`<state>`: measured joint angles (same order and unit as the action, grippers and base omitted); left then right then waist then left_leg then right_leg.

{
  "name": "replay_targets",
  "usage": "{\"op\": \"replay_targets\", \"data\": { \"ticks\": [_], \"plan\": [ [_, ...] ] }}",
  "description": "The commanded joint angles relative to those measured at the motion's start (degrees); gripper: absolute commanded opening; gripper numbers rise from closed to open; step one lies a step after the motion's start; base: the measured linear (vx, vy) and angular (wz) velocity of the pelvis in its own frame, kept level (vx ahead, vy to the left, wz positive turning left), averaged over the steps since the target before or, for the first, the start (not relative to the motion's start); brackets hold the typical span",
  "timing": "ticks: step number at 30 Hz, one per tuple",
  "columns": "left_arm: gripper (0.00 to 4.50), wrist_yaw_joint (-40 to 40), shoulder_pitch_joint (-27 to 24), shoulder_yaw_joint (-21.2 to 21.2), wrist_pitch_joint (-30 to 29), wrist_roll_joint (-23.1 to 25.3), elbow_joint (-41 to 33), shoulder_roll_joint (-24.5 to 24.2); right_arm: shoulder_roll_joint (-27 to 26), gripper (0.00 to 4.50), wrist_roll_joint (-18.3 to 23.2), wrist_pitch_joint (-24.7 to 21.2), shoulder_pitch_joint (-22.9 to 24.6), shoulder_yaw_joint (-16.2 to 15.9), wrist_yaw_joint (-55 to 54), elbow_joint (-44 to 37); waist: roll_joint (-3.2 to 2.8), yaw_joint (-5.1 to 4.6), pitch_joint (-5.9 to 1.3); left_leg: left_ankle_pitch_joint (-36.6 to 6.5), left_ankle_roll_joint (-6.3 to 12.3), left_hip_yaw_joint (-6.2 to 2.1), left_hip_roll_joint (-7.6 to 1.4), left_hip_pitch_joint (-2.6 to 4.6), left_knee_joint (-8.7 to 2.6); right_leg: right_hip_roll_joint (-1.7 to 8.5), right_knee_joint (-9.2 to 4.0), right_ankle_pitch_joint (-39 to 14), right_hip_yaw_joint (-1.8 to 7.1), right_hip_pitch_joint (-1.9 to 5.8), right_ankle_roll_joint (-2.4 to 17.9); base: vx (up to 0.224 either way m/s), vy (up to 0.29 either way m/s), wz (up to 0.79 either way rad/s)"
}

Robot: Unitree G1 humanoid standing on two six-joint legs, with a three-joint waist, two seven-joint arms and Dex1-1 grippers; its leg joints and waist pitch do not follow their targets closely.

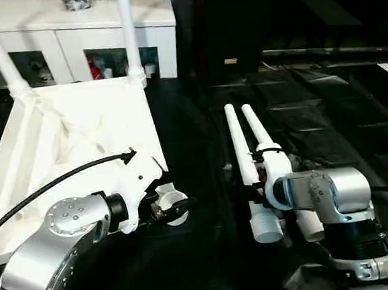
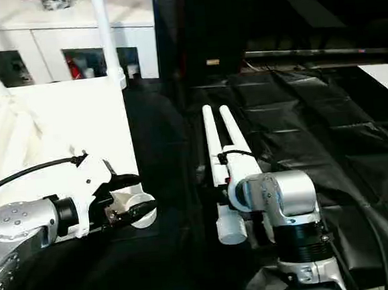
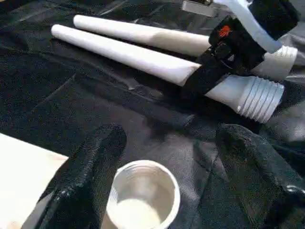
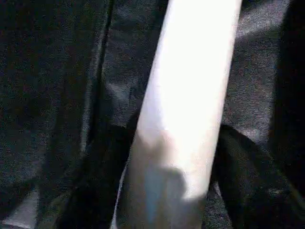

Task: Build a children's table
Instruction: Pick table leg

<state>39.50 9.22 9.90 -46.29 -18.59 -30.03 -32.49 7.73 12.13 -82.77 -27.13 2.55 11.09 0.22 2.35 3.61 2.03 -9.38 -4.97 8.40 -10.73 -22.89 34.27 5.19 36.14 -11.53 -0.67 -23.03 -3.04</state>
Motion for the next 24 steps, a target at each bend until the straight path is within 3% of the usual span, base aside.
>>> {"op": "replay_targets", "data": {
  "ticks": [1, 2, 3, 4, 7, 11, 12, 13, 14, 15, 16, 18, 19, 21, 22, 23, 24],
  "plan": [
    [3.57, -0.4, 0.9, 0.75, -0.05, -0.39, 0.28, 0.56, 0.99, 2.52, 0.3, 0.3, -0.61, 0.33, 0.42, 0.56, -0.58, 0.02, -2.75, -15.44, -6.63, 0.73, -0.65, 1.56, -4.94, 0.8, -4.45, -13.8, 0.84, 1.22, 5.28, 0.0, 0.0, 0.0],
    [3.57, -0.41, 1.3, 1.12, 0.08, -0.2, 0.8, 0.79, 0.95, 2.45, 0.28, 0.13, -0.64, 0.74, 0.32, 0.76, -1.1, 0.04, -2.81, -15.19, -6.79, 0.68, -0.6, 1.55, -4.93, 0.79, -4.3, -13.19, 0.84, 1.26, 5.39, 0.0, 0.0, 0.0],
    [3.57, -0.41, 1.3, 1.12, 0.08, -0.2, 0.8, 0.79, 0.95, 2.36, 0.28, 0.13, -0.64, 0.74, 0.32, 0.76, -1.1, 0.04, -2.81, -15.19, -6.79, 0.68, -0.6, 1.55, -4.93, 0.79, -4.3, -13.19, 0.84, 1.26, 5.39, 0.0, 0.0, 0.0],
    [3.57, -0.56, 2.08, 2.28, 0.89, 0.94, 1.95, 0.88, 1.08, 2.24, 0.15, 0.42, -0.56, 1.13, 0.17, 1.47, -0.5, -0.12, -2.85, -14.97, -6.6, 0.78, -0.55, 1.46, -4.84, 0.71, -4.42, -12.86, 0.83, 1.37, 5.37, 0.0, 0.0, 0.0],
    [3.57, -1.84, 3.12, 2.76, 1.25, 2.07, 3.77, 1.87, 1.23, 2.06, -0.07, 1.37, -0.2, 1.22, -0.04, 2.32, -0.7, -0.06, -2.87, -15.32, -6.71, 0.72, -0.63, 1.53, -4.9, 0.77, -4.47, -13.37, 0.82, 1.35, 5.3, 0.0, 0.0, 0.0],
    [3.95, -6.14, 4.58, 0.34, -0.03, 1.81, 6.99, 6.11, 0.88, 1.89, -0.11, 2.5, 0.42, 2.03, -0.34, 2.08, -0.48, -0.19, -2.93, -14.73, -6.58, 0.84, -0.63, 1.46, -4.76, 0.76, -4.41, -12.48, 0.84, 1.48, 5.89, 0.0, 0.0, 0.0],
    [4.02, -7.59, 5.39, -0.52, -0.12, 1.92, 8.57, 7.54, 0.48, 1.87, 0.06, 4.1, 1.09, 3.11, -0.38, 1.59, -1.28, -0.19, -2.94, -14.97, -6.69, 0.83, -0.58, 1.64, -4.68, 0.71, -4.45, -12.46, 0.9, 1.34, 5.92, 0.0, 0.0, 0.0],
    [4.13, -7.93, 5.7, -0.76, 0.0, 1.95, 9.13, 7.96, 0.3, 1.86, 0.18, 5.02, 1.44, 3.62, -0.29, 1.31, -0.98, -0.28, -2.92, -15.36, -6.57, 0.95, -0.56, 1.65, -4.64, 0.69, -4.74, -12.73, 0.93, 1.23, 5.8, 0.0, 0.0, 0.0],
    [4.24, -8.05, 5.85, -0.86, 0.13, 1.99, 9.4, 8.14, 0.2, 1.86, 0.27, 5.57, 1.65, 3.92, -0.23, 1.13, -0.72, -0.24, -3.03, -15.06, -6.38, 0.76, -0.58, 1.44, -4.71, 0.74, -4.6, -12.63, 0.79, 1.61, 5.85, 0.0, 0.0, 0.0],
    [4.4, -8.44, 6.46, -1.53, -0.37, 1.41, 10.05, 8.97, 0.01, 1.86, 0.85, 6.28, 1.93, 4.69, 0.26, 0.36, -0.72, -0.24, -3.02, -14.98, -6.3, 0.74, -0.61, 1.44, -4.74, 0.74, -4.59, -12.62, 0.76, 1.59, 5.82, 0.0, 0.0, 0.0],
    [4.45, -8.44, 6.46, -1.53, -0.37, 1.41, 10.05, 8.97, 0.01, 1.86, 0.85, 6.28, 1.93, 4.69, 0.26, 0.36, -1.09, -0.39, -2.96, -15.27, -6.25, 0.76, -0.61, 1.52, -4.7, 0.61, -4.67, -12.14, 0.8, 1.47, 5.91, 0.0, 0.0, 0.0],
    [4.48, -10.34, 8.42, -3.44, -1.31, 0.19, 12.35, 11.66, -0.34, 1.86, 2.47, 7.59, 2.52, 7.14, 1.48, -1.26, -1.06, -0.41, -3.06, -14.91, -6.05, 0.79, -0.61, 1.51, -4.62, 0.59, -4.57, -11.02, 0.79, 1.57, 6.38, 0.0, 0.0, 0.0],
    [4.5, -11.27, 9.39, -4.32, -1.6, -0.38, 13.53, 13.03, -0.29, 1.86, 3.11, 8.01, 2.79, 8.05, 2.07, -1.65, -1.44, -0.38, -3.11, -14.67, -6.06, 0.81, -0.59, 1.6, -4.54, 0.53, -4.54, -9.81, 0.81, 1.57, 6.88, 0.0, 0.0, 0.0],
    [4.5, -11.82, 9.98, -4.78, -1.66, -0.6, 14.3, 13.85, -0.19, 1.86, 3.46, 8.25, 2.93, 8.48, 2.38, -1.71, -1.14, -0.21, -3.16, -13.95, -5.45, 0.82, -0.54, 1.48, -4.49, 0.64, -4.49, -9.36, 0.73, 1.85, 7.4, 0.0, 0.0, 0.0],
    [4.5, -12.1, 10.57, -5.41, -1.95, -1.45, 14.99, 15.0, -0.23, 1.86, 4.34, 9.79, 3.24, 9.37, 3.21, -2.01, -2.22, -0.15, -3.18, -13.36, -5.5, 0.68, -0.57, 1.49, -4.47, 0.75, -4.26, -8.78, 0.76, 1.86, 7.7, 0.0, 0.0, 0.0],
    [4.5, -13.33, 11.62, -6.57, -2.74, -2.45, 15.85, 16.85, -0.66, 1.86, 6.04, 11.13, 3.4, 11.34, 4.36, -2.46, -1.5, -0.37, -3.07, -13.71, -5.24, 0.9, -0.56, 1.41, -4.43, 0.67, -4.71, -9.08, 0.75, 1.78, 7.62, 0.0, 0.0, 0.0],
    [4.5, -14.22, 12.34, -7.4, -3.35, -3.15, 16.41, 18.14, -1.0, 1.85, 7.24, 12.01, 3.48, 12.75, 5.12, -2.78, -1.34, -0.21, -3.21, -13.65, -4.95, 0.87, -0.57, 1.42, -4.34, 0.76, -4.5, -9.25, 0.71, 2.0, 8.07, 0.0, 0.0, 0.0]
  ]
}}
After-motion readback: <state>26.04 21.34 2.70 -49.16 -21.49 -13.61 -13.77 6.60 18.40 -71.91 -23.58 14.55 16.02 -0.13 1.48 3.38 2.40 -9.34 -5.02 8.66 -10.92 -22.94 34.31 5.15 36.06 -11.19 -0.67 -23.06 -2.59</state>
